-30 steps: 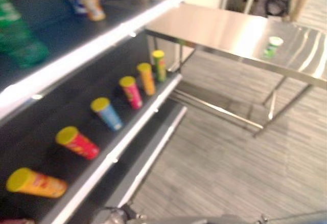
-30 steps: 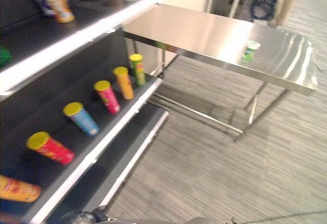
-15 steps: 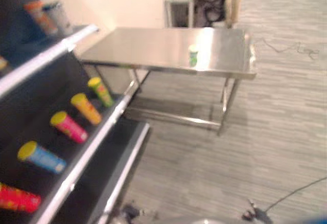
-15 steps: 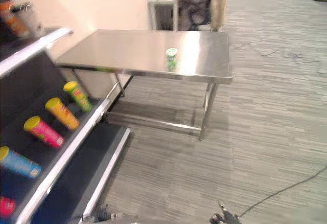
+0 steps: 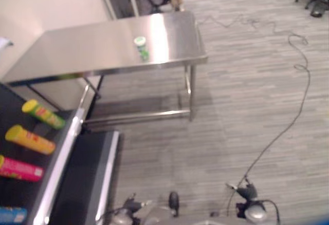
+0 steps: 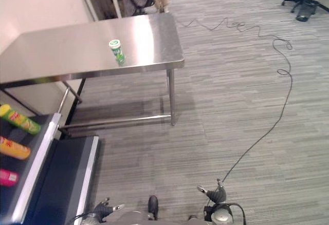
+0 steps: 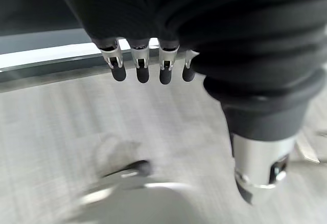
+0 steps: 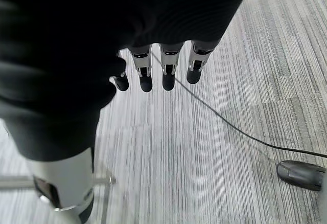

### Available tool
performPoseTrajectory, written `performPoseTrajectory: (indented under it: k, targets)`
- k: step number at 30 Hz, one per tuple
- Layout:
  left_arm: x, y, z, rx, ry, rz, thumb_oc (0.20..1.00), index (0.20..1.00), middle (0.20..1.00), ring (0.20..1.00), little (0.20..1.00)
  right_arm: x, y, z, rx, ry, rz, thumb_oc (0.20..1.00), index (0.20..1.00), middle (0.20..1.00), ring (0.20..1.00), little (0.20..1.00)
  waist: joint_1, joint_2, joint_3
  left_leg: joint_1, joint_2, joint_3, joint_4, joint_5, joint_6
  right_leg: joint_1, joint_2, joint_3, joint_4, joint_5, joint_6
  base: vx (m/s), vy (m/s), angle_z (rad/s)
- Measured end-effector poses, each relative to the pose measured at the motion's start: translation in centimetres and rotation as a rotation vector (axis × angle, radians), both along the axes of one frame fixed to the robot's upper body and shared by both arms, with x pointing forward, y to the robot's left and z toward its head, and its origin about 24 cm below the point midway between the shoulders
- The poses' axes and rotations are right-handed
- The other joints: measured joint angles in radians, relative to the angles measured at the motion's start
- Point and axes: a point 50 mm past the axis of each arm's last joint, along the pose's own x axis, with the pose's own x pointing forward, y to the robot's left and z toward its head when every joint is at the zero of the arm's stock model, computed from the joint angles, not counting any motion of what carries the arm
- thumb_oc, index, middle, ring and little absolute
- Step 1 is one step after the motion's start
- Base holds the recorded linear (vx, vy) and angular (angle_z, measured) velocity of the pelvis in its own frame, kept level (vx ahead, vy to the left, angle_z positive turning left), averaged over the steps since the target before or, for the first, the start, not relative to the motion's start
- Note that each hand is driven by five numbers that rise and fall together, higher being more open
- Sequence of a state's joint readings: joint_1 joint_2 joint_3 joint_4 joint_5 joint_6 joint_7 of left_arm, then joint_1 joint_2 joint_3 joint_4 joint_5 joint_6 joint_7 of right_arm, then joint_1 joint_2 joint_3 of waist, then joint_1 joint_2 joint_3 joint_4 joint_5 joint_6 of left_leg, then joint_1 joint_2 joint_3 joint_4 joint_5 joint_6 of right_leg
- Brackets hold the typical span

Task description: Put the goods on the table back onto the shelves and tidy them up.

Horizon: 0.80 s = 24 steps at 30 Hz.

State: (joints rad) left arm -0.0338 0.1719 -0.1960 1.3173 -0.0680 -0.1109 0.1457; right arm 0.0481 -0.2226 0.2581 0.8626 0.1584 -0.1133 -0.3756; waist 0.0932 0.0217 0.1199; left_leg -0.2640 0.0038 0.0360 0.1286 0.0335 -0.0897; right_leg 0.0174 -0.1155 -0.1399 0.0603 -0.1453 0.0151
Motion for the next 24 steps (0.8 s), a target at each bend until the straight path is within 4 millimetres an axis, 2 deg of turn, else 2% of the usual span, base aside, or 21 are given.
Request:
performPoseTrajectory:
  k: [1, 2, 3, 4, 6, 7, 8, 9, 10, 11, 12, 13, 14, 15, 16, 17, 19, 20, 22, 23, 24]
  targets:
    - [0.3, 0.1, 0.1, 0.003, -0.004, -0.004, 1.000, 1.000, 1.000, 1.000, 1.000, 0.5, -0.3, 0.3, -0.024, -0.010, 0.022, 1.000, 1.000, 1.000, 1.000, 1.000, 0.004, -0.009, 0.016, -0.005, 0.000, 0.003, -0.057, 0.007, -0.001, 0.033, -0.008, 0.014, -0.033, 0.003, 0.003, 0.22, 0.157, 0.05]
    - [0.3, 0.0, 0.1, 0.003, -0.005, -0.007, 1.000, 1.000, 1.000, 1.000, 1.000, 0.9, -0.6, 0.5, -0.039, -0.018, 0.042, 1.000, 1.000, 1.000, 1.000, 1.000, 0.008, 0.000, 0.017, -0.002, 0.009, 0.010, -0.094, 0.013, 0.002, 0.059, -0.012, 0.020, -0.048, 0.002, 0.016, 0.26, 0.212, 0.02]
    - [0.1, 0.0, 0.0, 0.002, 0.000, -0.009, 1.000, 1.000, 1.000, 1.000, 1.000, 1.3, -0.9, 0.7, -0.056, -0.019, 0.059, 1.000, 1.000, 1.000, 1.000, 1.000, 0.013, 0.013, 0.015, -0.003, 0.025, 0.026, -0.102, 0.013, 0.003, 0.078, -0.013, 0.023, -0.047, -0.005, 0.028, 0.38, 0.296, -0.24]
    - [-0.7, -0.1, -0.2, -0.005, 0.026, -0.013, 1.000, 1.000, 1.000, 1.000, 1.000, 1.7, -1.7, 1.1, -0.090, -0.032, 0.082, 1.000, 1.000, 1.000, 1.000, 1.000, 0.008, 0.047, 0.003, 0.009, 0.057, 0.034, -0.081, 0.029, 0.019, 0.121, -0.022, 0.030, -0.042, -0.041, 0.059, 0.38, 0.295, -0.43]
    - [-1.2, 0.0, -0.3, 0.001, 0.048, -0.037, 1.000, 1.000, 1.000, 1.000, 1.000, 1.3, -2.1, 1.1, -0.106, -0.021, 0.082, 1.000, 1.000, 1.000, 1.000, 1.000, 0.012, 0.031, -0.014, 0.019, 0.016, 0.070, -0.022, 0.038, 0.060, 0.141, -0.079, 0.046, 0.002, -0.076, 0.080, 0.36, 0.297, -0.49]
    - [-0.8, 0.3, -0.1, 0.022, 0.038, -0.078, 1.000, 1.000, 1.000, 1.000, 1.000, 1.5, -2.0, 1.2, -0.103, -0.029, 0.091, 1.000, 1.000, 1.000, 1.000, 1.000, -0.006, 0.012, -0.019, 0.051, -0.019, 0.089, -0.029, 0.027, 0.104, 0.128, -0.118, 0.044, 0.081, -0.068, 0.096, 0.36, 0.342, -0.23]
    - [-0.2, 0.7, 0.1, 0.040, 0.027, -0.115, 1.000, 1.000, 1.000, 1.000, 1.000, 1.3, -1.9, 1.3, -0.095, -0.034, 0.093, 1.000, 1.000, 1.000, 1.000, 1.000, -0.014, 0.005, -0.023, 0.086, -0.041, 0.092, -0.055, 0.035, 0.129, 0.103, -0.135, 0.051, 0.178, -0.053, 0.103, 0.46, 0.520, -0.04]
    - [0.7, 0.9, 0.4, 0.059, 0.016, -0.181, 1.000, 1.000, 1.000, 1.000, 1.000, 1.7, -1.5, 2.0, -0.082, -0.072, 0.113, 1.000, 1.000, 1.000, 1.000, 1.000, -0.028, 0.003, -0.022, 0.136, -0.050, 0.097, -0.079, 0.036, 0.157, -0.003, -0.172, 0.073, 0.449, -0.044, 0.120, 0.35, 0.411, 0.10]
    - [1.4, 1.4, 0.6, 0.077, 0.001, -0.210, 1.000, 1.000, 1.000, 1.000, 1.000, 2.3, -1.3, 2.6, -0.079, -0.109, 0.114, 1.000, 1.000, 1.000, 1.000, 1.000, -0.039, -0.004, -0.022, 0.175, -0.076, 0.083, -0.087, 0.010, 0.195, -0.071, -0.188, 0.080, 0.630, 0.018, 0.125, 0.47, 0.520, 0.13]
    - [2.1, 1.7, 0.9, 0.082, -0.019, -0.225, 1.000, 1.000, 1.000, 1.000, 1.000, 3.3, -0.7, 3.9, -0.073, -0.185, 0.149, 1.000, 1.000, 1.000, 1.000, 1.000, -0.056, -0.010, -0.025, 0.222, -0.088, 0.079, -0.089, -0.007, 0.198, -0.134, -0.224, 0.067, 0.827, 0.070, 0.117, 0.34, 0.314, 0.05]
    - [2.2, 1.7, 0.9, 0.074, -0.021, -0.224, 1.000, 1.000, 1.000, 1.000, 1.000, 4.1, -0.5, 5.2, -0.076, -0.249, 0.183, 1.000, 1.000, 1.000, 1.000, 1.000, -0.057, -0.003, -0.025, 0.264, -0.095, 0.078, -0.104, -0.035, 0.231, -0.157, -0.229, 0.056, 0.873, 0.124, 0.125, 0.34, 0.203, 0.01]
    - [2.2, 1.7, 0.9, 0.073, -0.019, -0.225, 1.000, 1.000, 1.000, 1.000, 1.000, 5.1, -0.7, 7.1, -0.116, -0.335, 0.233, 1.000, 1.000, 1.000, 1.000, 1.000, -0.065, 0.010, -0.023, 0.303, -0.096, 0.074, -0.122, -0.039, 0.229, -0.179, -0.237, 0.021, 0.896, 0.117, 0.112, 0.30, 0.103, -0.07]
    - [1.9, 1.7, 0.8, 0.064, -0.009, -0.219, 1.000, 1.000, 1.000, 1.000, 1.000, 6.4, -1.5, 10.5, -0.209, -0.469, 0.313, 1.000, 1.000, 1.000, 1.000, 1.000, -0.077, 0.036, -0.036, 0.336, -0.086, 0.055, -0.148, -0.065, 0.246, -0.230, -0.201, 0.000, 0.879, 0.084, 0.106, 0.29, 0.030, 0.13]
    - [1.8, 1.6, 0.8, 0.059, -0.009, -0.214, 1.000, 1.000, 1.000, 1.000, 1.000, 6.8, -2.0, 13.1, -0.260, -0.575, 0.339, 1.000, 1.000, 1.000, 1.000, 1.000, -0.076, 0.062, -0.034, 0.360, -0.081, 0.047, -0.162, -0.042, 0.227, -0.241, -0.188, -0.008, 0.853, 0.051, 0.093, 0.28, -0.010, 0.45]
    - [1.2, 1.6, 0.6, 0.050, 0.005, -0.208, 1.000, 1.000, 1.000, 1.000, 1.000, 7.2, -3.3, 17.1, -0.376, -0.723, 0.371, 1.000, 1.000, 1.000, 1.000, 1.000, -0.104, 0.065, -0.024, 0.393, -0.073, 0.016, -0.175, -0.055, 0.234, -0.271, -0.134, -0.006, 0.763, 0.013, 0.100, 0.30, -0.048, 0.63]
    - [0.7, 1.7, 0.5, 0.042, 0.013, -0.201, 1.000, 1.000, 1.000, 1.000, 1.000, 7.2, -3.7, 19.5, -0.438, -0.814, 0.377, 1.000, 1.000, 1.000, 1.000, 1.000, -0.114, 0.076, -0.026, 0.411, -0.070, 0.003, -0.184, -0.051, 0.225, -0.265, -0.112, -0.010, 0.666, 0.000, 0.090, 0.30, -0.077, 0.69]
    - [-1.2, 1.8, 0.1, 0.039, 0.069, -0.206, 1.000, 1.000, 1.000, 1.000, 1.000, 7.2, -4.2, 22.8, -0.504, -0.964, 0.348, 1.000, 1.000, 1.000, 1.000, 1.000, -0.138, 0.050, -0.020, 0.440, -0.067, -0.011, -0.186, -0.064, 0.210, -0.299, -0.077, -0.011, 0.551, -0.002, 0.087, 0.32, -0.113, 0.46]
    - [-2.8, 1.9, -0.1, 0.039, 0.114, -0.218, 1.000, 1.000, 1.000, 1.000, 1.000, 6.4, -3.5, 26.8, -0.569, -1.143, 0.350, 1.000, 1.000, 1.000, 1.000, 1.000, -0.141, 0.045, -0.018, 0.455, -0.051, -0.048, -0.192, -0.095, 0.194, -0.314, -0.022, 0.019, 0.370, 0.028, 0.105, 0.29, -0.119, 0.45]
    - [-4.6, 1.8, -0.4, 0.037, 0.174, -0.243, 1.000, 1.000, 1.000, 1.000, 1.000, 5.3, -2.2, 30.1, -0.621, -1.363, 0.347, 1.000, 1.000, 1.000, 1.000, 1.000, -0.172, 0.007, -0.018, 0.481, -0.047, -0.086, -0.199, -0.117, 0.177, -0.307, 0.002, 0.064, 0.174, 0.113, 0.114, 0.28, -0.096, 0.66]
    - [-4.8, 2.0, -0.4, 0.045, 0.180, -0.244, 1.000, 1.000, 1.000, 1.000, 1.000, 5.0, -1.8, 30.8, -0.630, -1.411, 0.340, 1.000, 1.000, 1.000, 1.000, 1.000, -0.174, -0.004, -0.022, 0.490, -0.045, -0.099, -0.199, -0.126, 0.168, -0.301, 0.010, 0.085, 0.130, 0.135, 0.123, 0.28, -0.083, 0.72]
    - [-4.8, 2.5, -0.3, 0.063, 0.184, -0.269, 1.000, 1.000, 1.000, 1.000, 1.000, 4.7, -1.4, 31.6, -0.638, -1.491, 0.328, 1.000, 1.000, 1.000, 1.000, 1.000, -0.172, -0.031, -0.032, 0.515, -0.045, -0.122, -0.206, -0.141, 0.148, -0.279, 0.005, 0.095, 0.073, 0.171, 0.120, 0.18, -0.053, 0.52]
